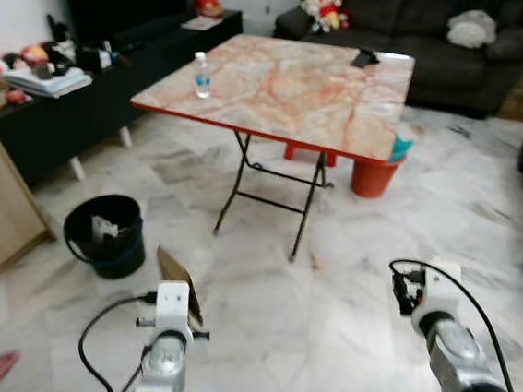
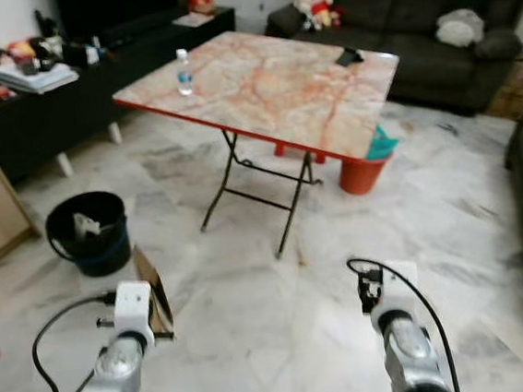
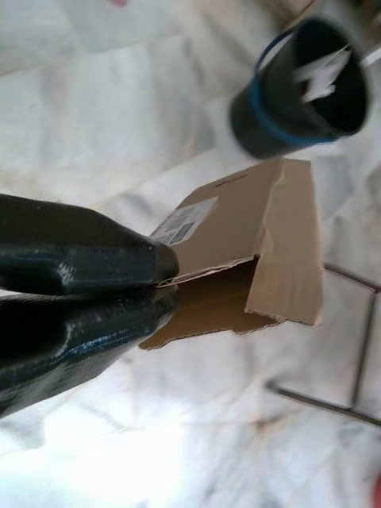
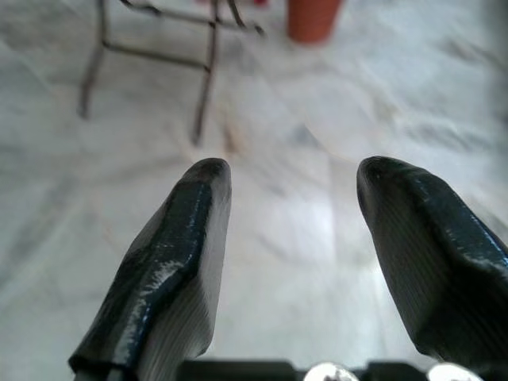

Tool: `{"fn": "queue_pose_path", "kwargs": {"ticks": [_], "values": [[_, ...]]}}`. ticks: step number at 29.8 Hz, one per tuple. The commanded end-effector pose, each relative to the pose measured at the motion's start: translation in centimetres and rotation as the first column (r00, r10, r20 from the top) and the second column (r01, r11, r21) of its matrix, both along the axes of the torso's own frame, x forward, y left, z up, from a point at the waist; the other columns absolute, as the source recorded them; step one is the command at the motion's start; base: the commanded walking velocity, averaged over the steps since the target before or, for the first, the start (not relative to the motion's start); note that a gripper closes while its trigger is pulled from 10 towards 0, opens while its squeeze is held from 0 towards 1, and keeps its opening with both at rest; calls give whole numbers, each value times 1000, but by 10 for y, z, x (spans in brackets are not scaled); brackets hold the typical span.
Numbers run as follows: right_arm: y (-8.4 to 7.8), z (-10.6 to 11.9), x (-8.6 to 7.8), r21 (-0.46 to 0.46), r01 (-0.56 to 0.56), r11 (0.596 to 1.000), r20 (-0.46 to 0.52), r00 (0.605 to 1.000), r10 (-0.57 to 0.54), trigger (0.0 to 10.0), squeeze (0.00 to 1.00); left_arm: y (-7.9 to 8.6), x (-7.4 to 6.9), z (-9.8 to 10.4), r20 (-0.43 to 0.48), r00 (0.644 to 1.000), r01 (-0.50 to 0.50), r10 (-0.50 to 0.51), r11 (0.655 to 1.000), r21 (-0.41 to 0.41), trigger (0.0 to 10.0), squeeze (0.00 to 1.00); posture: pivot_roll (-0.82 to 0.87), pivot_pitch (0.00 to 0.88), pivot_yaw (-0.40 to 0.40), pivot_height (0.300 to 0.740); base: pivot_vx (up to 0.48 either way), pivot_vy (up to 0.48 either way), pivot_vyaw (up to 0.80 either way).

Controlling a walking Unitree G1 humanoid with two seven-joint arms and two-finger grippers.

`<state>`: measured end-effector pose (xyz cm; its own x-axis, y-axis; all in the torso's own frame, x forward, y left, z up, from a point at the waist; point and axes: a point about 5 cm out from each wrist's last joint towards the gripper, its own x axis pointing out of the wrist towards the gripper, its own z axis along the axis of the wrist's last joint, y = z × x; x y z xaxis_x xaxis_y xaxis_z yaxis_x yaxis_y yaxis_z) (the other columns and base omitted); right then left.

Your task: Picking trash to rubbish bin

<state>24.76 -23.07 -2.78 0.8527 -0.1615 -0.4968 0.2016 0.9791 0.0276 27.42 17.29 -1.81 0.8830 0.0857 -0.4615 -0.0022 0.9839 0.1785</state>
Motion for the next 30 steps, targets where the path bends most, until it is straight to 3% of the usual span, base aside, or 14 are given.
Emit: {"fn": "queue_pose_path", "kwargs": {"ticks": [1,5,8,17,30], "values": [[-9,-7,-9,-16,39,999,-64,997,-40,10000,0,1,-12,-12,-68,998,-16,16,1000,4,10000,0,77,0,-115,740,0,0,0],[-14,-25,-37,4,122,993,-176,977,-119,10000,0,9,-34,-28,-152,986,-61,61,998,9,10000,0,77,0,-116,740,0,0,0],[-10,-35,-51,14,119,993,-232,966,-113,10000,0,14,-53,-41,-224,971,-75,78,997,24,10000,0,83,0,-115,740,0,0,0],[-10,-46,-69,-26,109,994,-317,942,-111,10000,0,19,-82,-58,-329,939,-104,104,994,20,10000,0,88,0,-116,740,0,0,228],[-4,-46,-67,-20,106,994,-321,941,-107,10000,0,20,-81,-57,-319,941,-120,117,993,9,10000,0,104,0,-121,740,0,0,799]]}}
